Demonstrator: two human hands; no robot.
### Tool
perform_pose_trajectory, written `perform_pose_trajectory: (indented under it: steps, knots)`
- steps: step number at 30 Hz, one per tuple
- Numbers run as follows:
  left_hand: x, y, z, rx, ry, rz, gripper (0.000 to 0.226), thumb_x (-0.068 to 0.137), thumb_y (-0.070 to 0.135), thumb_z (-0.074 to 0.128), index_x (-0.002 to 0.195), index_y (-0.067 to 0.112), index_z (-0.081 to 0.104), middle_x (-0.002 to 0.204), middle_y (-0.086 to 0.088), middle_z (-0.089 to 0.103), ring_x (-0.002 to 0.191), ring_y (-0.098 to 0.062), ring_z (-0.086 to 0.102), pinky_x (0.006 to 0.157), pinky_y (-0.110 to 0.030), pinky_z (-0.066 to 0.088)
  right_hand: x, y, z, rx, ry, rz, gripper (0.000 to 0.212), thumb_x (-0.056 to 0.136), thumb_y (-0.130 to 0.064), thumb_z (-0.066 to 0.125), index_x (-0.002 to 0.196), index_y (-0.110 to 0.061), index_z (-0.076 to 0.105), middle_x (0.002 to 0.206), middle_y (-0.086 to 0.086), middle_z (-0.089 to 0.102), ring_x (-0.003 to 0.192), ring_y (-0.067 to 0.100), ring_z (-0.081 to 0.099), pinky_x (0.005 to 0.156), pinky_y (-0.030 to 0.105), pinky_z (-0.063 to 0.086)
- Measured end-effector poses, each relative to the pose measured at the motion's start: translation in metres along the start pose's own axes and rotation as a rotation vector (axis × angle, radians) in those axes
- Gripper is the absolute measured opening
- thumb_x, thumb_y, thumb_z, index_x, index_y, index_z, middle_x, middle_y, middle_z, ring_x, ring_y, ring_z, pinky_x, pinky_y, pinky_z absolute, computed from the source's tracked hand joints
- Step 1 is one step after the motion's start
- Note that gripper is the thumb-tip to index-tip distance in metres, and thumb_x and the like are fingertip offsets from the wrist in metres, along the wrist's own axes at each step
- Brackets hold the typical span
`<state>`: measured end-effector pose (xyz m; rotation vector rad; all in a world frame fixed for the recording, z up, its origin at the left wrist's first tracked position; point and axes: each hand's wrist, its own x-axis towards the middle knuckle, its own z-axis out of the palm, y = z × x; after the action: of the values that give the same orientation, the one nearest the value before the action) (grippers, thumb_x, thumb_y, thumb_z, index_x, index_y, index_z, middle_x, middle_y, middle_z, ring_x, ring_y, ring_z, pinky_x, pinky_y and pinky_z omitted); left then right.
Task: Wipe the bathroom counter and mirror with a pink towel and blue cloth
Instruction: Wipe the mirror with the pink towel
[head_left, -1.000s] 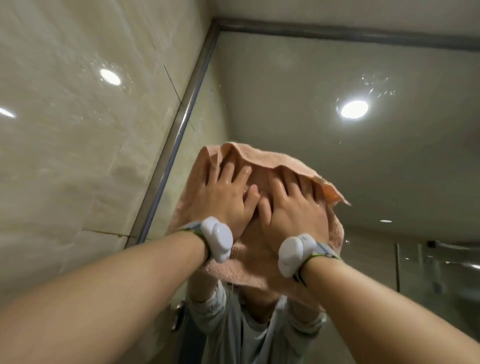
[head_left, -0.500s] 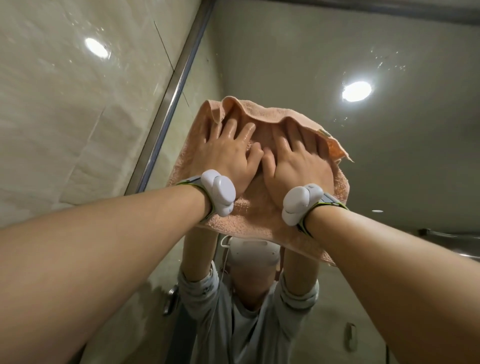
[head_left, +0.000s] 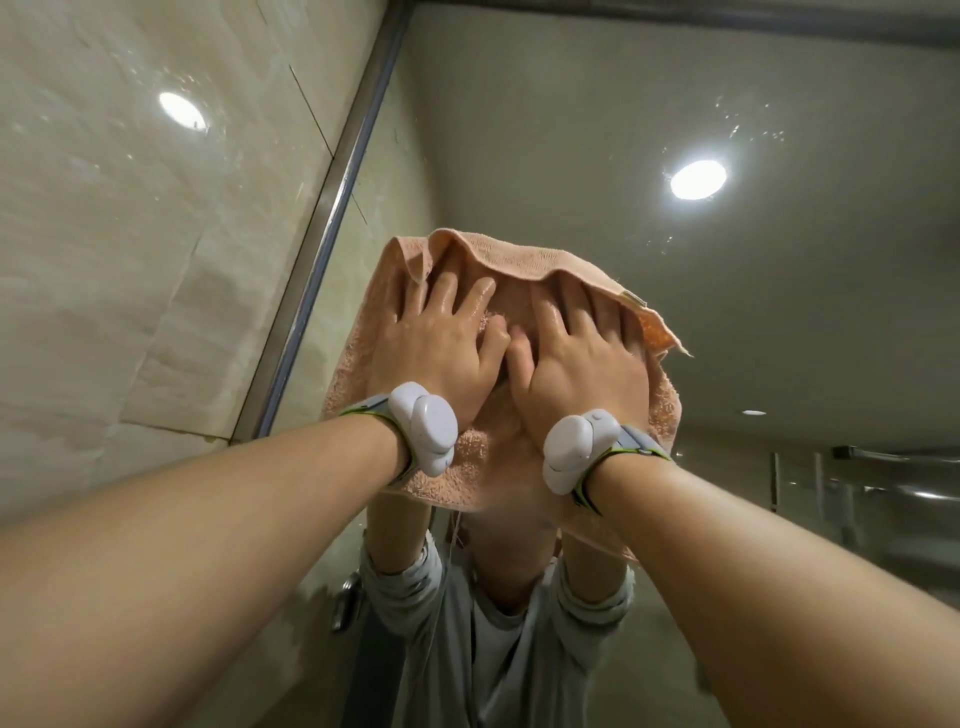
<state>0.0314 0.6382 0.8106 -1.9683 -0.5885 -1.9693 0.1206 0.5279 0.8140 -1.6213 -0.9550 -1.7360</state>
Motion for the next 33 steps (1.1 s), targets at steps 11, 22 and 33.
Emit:
perform_pose_trajectory:
  steps: [11, 22, 33]
  knots:
    - [-0.069, 0.004, -0.003, 0.061, -0.066, 0.014, 0.051, 0.100, 0.046, 0.035, 0.140, 0.024, 0.057, 0.139, -0.014, 0.059, 0.132, -0.041, 0.051, 0.103, -0.059, 0.045, -0.068, 0.001, -0.009, -0.041, -0.063, 0.025, 0.045, 0.092, -0.050, 0.047, 0.131, -0.029, 0.053, 0.131, 0.002, 0.061, 0.120, 0.030, 0.054, 0.099, 0.043, 0.028]
    - [-0.105, 0.027, -0.002, 0.081, -0.121, 0.016, 0.049, 0.097, 0.048, 0.039, 0.134, 0.025, 0.060, 0.139, -0.016, 0.060, 0.131, -0.043, 0.052, 0.105, -0.064, 0.043, -0.102, 0.022, -0.026, -0.037, -0.143, 0.057, 0.049, 0.089, -0.055, 0.046, 0.133, -0.033, 0.050, 0.126, -0.002, 0.063, 0.115, 0.026, 0.053, 0.098, 0.040, 0.031]
    - [-0.012, 0.070, 0.016, 0.043, 0.009, 0.102, 0.056, 0.097, 0.051, 0.036, 0.143, 0.025, 0.053, 0.145, -0.015, 0.054, 0.139, -0.041, 0.044, 0.116, -0.062, 0.028, -0.017, 0.080, -0.021, -0.051, -0.068, 0.020, 0.057, 0.097, -0.058, 0.026, 0.148, -0.035, 0.036, 0.152, -0.002, 0.042, 0.140, 0.027, 0.032, 0.113, 0.046, 0.022]
